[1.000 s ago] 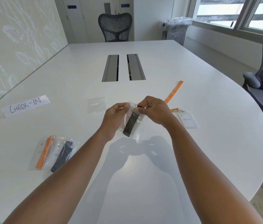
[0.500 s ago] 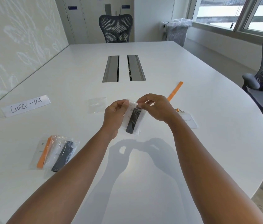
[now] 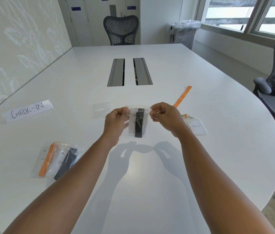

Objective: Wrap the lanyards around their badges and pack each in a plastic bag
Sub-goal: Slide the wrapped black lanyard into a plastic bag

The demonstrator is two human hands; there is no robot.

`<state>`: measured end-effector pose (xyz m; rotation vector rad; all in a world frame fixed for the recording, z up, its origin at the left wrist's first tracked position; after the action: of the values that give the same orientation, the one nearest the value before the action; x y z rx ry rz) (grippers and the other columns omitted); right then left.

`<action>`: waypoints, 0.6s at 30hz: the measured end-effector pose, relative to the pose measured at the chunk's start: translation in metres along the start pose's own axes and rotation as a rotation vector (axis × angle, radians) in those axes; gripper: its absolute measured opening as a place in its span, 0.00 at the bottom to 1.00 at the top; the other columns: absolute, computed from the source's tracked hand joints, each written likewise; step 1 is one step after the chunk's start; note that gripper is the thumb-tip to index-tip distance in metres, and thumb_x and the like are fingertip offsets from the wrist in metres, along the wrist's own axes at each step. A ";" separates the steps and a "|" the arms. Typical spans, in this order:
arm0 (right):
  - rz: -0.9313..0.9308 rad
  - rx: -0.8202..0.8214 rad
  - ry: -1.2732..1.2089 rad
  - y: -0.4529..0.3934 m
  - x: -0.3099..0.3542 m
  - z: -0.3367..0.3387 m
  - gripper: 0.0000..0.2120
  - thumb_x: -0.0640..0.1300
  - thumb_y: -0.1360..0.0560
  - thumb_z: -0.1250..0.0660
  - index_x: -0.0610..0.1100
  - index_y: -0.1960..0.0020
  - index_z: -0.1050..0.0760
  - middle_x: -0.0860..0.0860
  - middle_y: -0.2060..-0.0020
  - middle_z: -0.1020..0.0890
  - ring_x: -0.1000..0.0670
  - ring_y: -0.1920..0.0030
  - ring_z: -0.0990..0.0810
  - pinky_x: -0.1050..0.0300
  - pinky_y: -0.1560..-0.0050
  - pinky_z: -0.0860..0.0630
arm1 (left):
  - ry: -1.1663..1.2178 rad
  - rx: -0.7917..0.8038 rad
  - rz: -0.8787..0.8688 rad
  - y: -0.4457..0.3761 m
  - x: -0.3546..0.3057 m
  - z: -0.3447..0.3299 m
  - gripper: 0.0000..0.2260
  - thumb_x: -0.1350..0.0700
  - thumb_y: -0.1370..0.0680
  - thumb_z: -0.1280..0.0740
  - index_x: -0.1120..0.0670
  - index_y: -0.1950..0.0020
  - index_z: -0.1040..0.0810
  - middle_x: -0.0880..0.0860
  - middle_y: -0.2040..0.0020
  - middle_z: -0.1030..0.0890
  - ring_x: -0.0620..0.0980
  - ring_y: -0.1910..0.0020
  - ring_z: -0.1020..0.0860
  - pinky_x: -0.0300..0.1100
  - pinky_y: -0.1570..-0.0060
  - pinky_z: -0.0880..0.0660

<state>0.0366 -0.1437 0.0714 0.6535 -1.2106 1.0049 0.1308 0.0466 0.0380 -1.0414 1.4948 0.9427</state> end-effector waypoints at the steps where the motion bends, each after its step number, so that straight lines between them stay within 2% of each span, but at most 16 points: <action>1: -0.009 -0.006 -0.014 0.000 -0.003 -0.001 0.05 0.38 0.25 0.28 0.44 0.50 0.19 0.50 0.59 0.17 0.50 0.59 0.17 0.53 0.47 0.18 | -0.018 0.010 -0.004 0.000 0.001 0.002 0.07 0.51 0.19 0.32 0.54 0.46 0.19 0.49 0.50 0.14 0.43 0.51 0.16 0.40 0.52 0.19; 4: -0.020 -0.012 -0.062 0.001 -0.009 -0.004 0.02 0.38 0.24 0.29 0.44 0.53 0.19 0.46 0.59 0.16 0.51 0.59 0.16 0.52 0.46 0.18 | -0.084 -0.001 -0.018 0.000 0.004 0.009 0.06 0.51 0.20 0.29 0.53 0.48 0.18 0.51 0.47 0.15 0.48 0.46 0.16 0.41 0.51 0.19; 7: -0.031 -0.030 -0.062 0.002 -0.014 -0.005 0.01 0.39 0.24 0.29 0.42 0.53 0.18 0.47 0.60 0.16 0.53 0.61 0.16 0.52 0.46 0.18 | -0.129 -0.004 -0.032 -0.001 0.005 0.013 0.03 0.53 0.21 0.29 0.51 0.50 0.17 0.51 0.50 0.15 0.50 0.46 0.16 0.41 0.51 0.19; 12: -0.078 -0.047 -0.019 0.003 -0.019 -0.005 0.04 0.40 0.24 0.30 0.45 0.58 0.19 0.51 0.63 0.17 0.50 0.58 0.16 0.49 0.45 0.18 | -0.220 0.014 -0.052 -0.001 0.006 0.017 0.02 0.55 0.21 0.28 0.50 0.52 0.16 0.47 0.54 0.13 0.48 0.49 0.16 0.41 0.51 0.19; 16: -0.072 -0.069 0.018 0.003 -0.018 -0.005 0.05 0.40 0.25 0.31 0.46 0.60 0.20 0.53 0.64 0.17 0.54 0.61 0.16 0.46 0.46 0.19 | -0.300 0.012 -0.088 0.001 0.005 0.017 0.02 0.55 0.21 0.29 0.51 0.52 0.16 0.46 0.55 0.14 0.43 0.55 0.17 0.42 0.52 0.20; 18: -0.077 -0.083 0.044 0.003 -0.019 -0.006 0.06 0.40 0.26 0.32 0.47 0.60 0.20 0.53 0.65 0.16 0.57 0.63 0.17 0.46 0.46 0.19 | -0.349 -0.008 -0.105 0.002 0.003 0.016 0.03 0.55 0.21 0.29 0.50 0.53 0.16 0.47 0.56 0.14 0.44 0.55 0.18 0.46 0.50 0.21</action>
<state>0.0354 -0.1426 0.0517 0.6057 -1.1738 0.8961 0.1332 0.0615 0.0330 -0.8987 1.1383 0.9984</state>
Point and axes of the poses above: each hand's wrist, its own y-axis away from the middle knuckle, its own z-axis out of the back of the hand, x = y × z, the point moved 8 cm from there along -y, towards the middle knuckle
